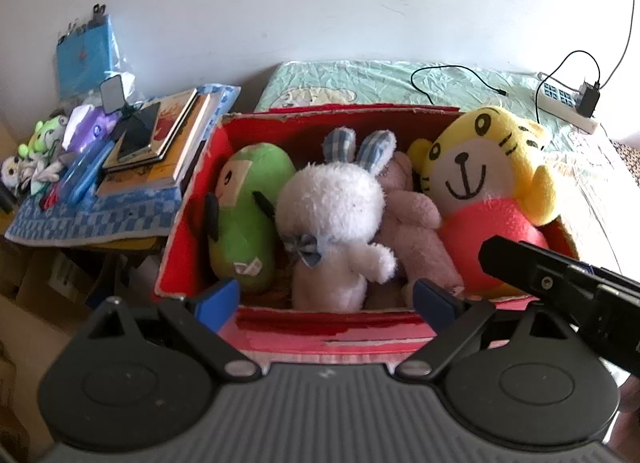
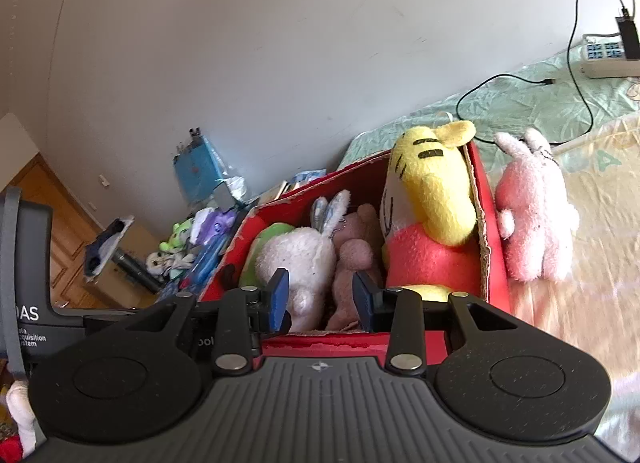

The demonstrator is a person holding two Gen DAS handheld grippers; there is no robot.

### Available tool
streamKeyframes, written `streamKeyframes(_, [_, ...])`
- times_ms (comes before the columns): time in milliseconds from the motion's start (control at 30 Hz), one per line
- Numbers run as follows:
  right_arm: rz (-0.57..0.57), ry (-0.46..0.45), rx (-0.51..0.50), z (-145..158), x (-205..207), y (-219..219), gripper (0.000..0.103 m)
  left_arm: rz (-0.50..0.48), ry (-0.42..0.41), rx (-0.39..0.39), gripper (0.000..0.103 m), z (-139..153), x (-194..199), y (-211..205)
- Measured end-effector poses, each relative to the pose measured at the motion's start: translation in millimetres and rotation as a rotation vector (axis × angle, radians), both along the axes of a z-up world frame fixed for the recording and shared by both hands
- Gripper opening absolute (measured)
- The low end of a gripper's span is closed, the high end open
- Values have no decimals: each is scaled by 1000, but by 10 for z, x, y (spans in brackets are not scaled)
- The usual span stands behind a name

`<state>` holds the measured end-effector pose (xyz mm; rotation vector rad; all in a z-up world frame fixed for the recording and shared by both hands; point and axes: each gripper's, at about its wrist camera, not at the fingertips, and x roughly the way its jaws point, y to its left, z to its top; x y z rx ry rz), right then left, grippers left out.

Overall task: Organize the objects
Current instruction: 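Raise the right gripper out of the red box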

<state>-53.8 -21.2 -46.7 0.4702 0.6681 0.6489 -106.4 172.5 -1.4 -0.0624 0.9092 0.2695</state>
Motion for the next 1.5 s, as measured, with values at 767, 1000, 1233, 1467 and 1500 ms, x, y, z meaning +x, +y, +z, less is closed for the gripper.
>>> streamKeyframes(767, [194, 70, 31, -47, 6, -723, 38, 123, 66, -8, 94, -126, -167, -904])
streamKeyframes(1000, [186, 84, 12, -119, 87, -1055, 38, 113, 87, -26, 94, -251, -38, -1247])
streamKeyframes(1233, [154, 132, 6, -281, 204, -1412, 39, 68, 122, -39, 94, -463, 124, -1609])
streamKeyframes(1467, [126, 196, 0, -497, 322, -1605, 39, 15, 145, -64, 94, -683, 259, -1833])
streamKeyframes(1500, [123, 202, -2, -526, 349, -1615, 39, 7, 148, -65, 94, -715, 276, -1856])
